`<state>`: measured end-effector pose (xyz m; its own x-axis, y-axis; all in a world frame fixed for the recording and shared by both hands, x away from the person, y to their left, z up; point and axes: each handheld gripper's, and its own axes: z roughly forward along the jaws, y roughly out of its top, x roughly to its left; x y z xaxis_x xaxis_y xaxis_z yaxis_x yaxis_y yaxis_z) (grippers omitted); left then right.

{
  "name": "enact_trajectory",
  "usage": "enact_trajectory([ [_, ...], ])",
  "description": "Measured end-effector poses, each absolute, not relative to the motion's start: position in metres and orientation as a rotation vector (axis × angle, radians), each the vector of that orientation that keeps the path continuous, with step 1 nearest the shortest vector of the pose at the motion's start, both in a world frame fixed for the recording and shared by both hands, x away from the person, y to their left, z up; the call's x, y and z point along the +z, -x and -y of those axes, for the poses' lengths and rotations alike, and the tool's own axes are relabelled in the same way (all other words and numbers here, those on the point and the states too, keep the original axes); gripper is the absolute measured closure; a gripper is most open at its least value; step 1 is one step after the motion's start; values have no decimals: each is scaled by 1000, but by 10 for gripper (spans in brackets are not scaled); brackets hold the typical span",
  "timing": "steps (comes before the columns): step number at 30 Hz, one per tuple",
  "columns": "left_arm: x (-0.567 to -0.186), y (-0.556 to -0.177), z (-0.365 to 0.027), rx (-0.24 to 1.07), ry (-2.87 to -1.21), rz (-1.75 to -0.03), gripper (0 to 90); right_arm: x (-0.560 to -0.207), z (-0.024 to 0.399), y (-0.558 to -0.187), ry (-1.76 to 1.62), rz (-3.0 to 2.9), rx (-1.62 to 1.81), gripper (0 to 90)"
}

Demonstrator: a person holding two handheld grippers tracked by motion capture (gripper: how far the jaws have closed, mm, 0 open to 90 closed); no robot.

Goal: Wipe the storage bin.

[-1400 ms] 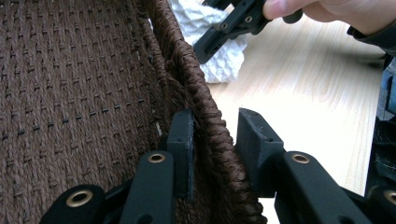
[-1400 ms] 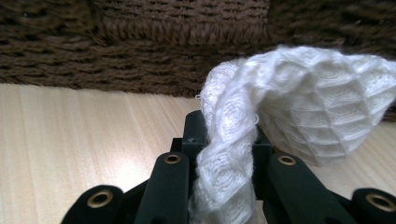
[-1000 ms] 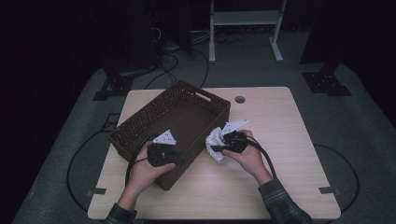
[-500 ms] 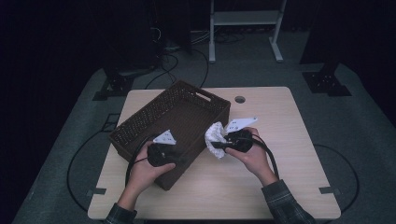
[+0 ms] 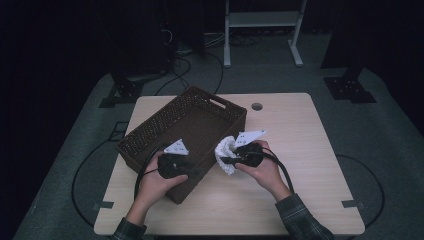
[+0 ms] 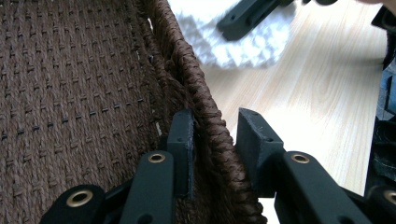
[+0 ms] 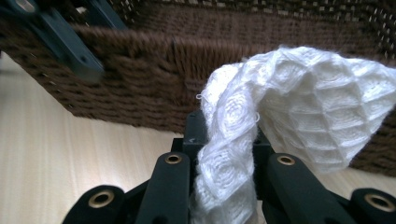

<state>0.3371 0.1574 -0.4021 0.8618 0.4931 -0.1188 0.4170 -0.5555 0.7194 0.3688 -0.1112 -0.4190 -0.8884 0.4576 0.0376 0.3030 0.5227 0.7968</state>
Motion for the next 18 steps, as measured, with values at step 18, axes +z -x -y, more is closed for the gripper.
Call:
enact_trajectory([
  [18,-402,-337,-157,122,-2234,-654,670,-458,99,-380,-686,-2669,1192,761],
])
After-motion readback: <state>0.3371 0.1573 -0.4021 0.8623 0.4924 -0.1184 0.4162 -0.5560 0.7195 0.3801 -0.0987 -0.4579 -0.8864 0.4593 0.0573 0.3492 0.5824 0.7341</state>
